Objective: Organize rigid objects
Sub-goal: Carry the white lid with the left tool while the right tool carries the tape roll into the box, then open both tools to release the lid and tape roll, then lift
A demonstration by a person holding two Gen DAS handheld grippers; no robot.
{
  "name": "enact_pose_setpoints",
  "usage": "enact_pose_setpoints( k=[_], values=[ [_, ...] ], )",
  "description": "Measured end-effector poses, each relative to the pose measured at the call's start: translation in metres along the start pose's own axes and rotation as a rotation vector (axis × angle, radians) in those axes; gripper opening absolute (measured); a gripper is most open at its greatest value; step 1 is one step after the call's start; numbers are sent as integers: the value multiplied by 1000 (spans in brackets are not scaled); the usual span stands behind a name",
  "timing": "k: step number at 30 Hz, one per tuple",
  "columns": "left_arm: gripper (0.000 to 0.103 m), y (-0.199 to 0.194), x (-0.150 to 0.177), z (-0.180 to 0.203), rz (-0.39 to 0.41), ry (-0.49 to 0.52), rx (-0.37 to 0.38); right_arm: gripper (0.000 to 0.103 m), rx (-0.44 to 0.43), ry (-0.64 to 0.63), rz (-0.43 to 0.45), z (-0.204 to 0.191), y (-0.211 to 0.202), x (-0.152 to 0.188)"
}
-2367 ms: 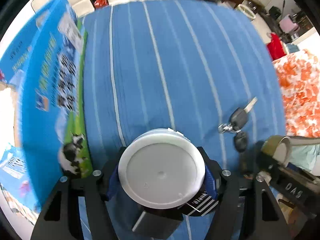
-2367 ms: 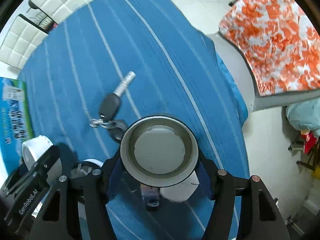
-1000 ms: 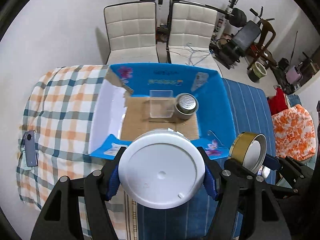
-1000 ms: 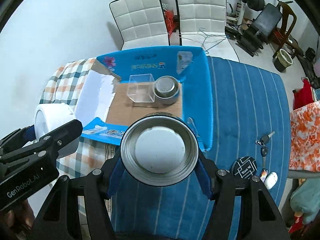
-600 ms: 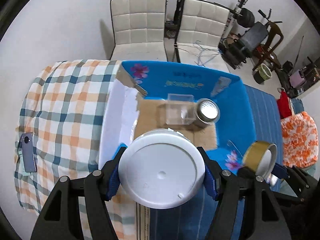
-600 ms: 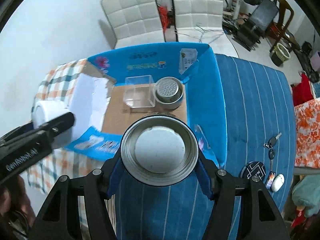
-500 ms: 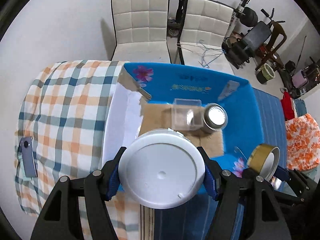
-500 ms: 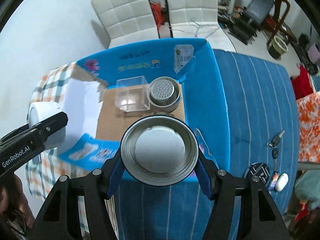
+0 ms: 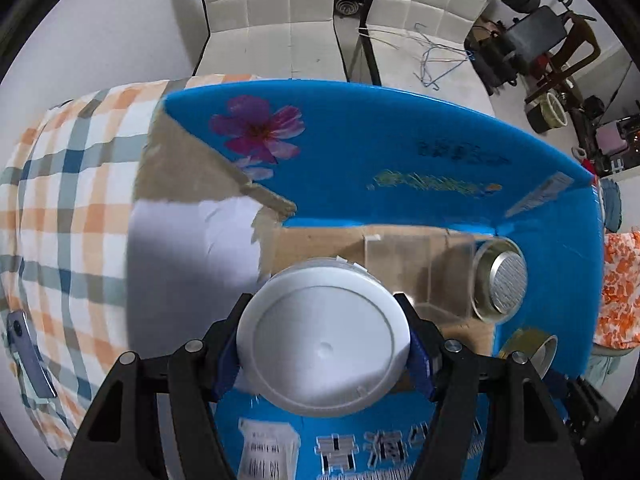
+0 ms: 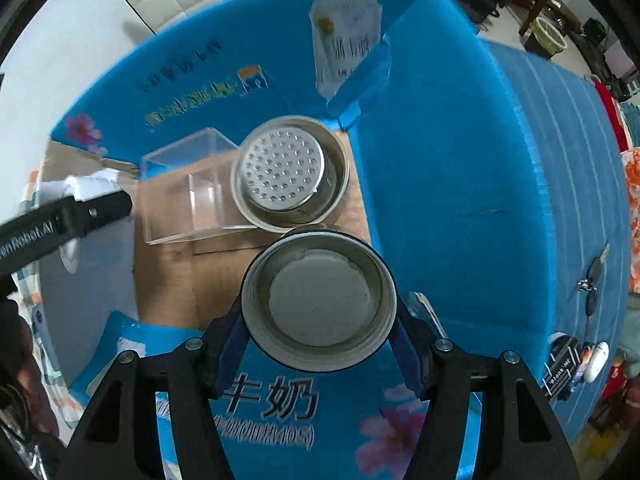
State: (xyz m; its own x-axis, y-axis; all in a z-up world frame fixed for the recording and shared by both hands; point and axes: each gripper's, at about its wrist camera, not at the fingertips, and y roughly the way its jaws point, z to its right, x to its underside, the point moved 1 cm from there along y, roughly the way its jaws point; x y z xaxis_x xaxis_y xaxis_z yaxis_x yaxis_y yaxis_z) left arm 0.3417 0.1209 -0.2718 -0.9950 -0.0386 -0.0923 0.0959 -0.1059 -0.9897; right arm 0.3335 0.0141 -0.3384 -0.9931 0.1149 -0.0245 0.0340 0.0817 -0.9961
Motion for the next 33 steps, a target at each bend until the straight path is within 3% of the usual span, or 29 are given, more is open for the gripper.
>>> enact_pose_setpoints(
  k=[15, 20, 30, 32, 33],
  values=[
    [66, 36, -2, -3, -111, 1, -15, 68, -2, -12, -101, 2, 49, -15],
    [67, 37, 0, -3, -144, 12, -32, 82, -20, -34, -105, 0, 50, -16],
    [89, 10, 7, 0, -88, 27, -48, 95, -18, -66, -75, -6, 31, -8],
    [103, -1, 12, -3, -60, 26, -58, 95, 0, -87, -51, -6, 22, -7],
    [103, -6, 13, -4, -51, 21, -53, 95, 4, -95, -43, -9, 17, -7]
  ],
)
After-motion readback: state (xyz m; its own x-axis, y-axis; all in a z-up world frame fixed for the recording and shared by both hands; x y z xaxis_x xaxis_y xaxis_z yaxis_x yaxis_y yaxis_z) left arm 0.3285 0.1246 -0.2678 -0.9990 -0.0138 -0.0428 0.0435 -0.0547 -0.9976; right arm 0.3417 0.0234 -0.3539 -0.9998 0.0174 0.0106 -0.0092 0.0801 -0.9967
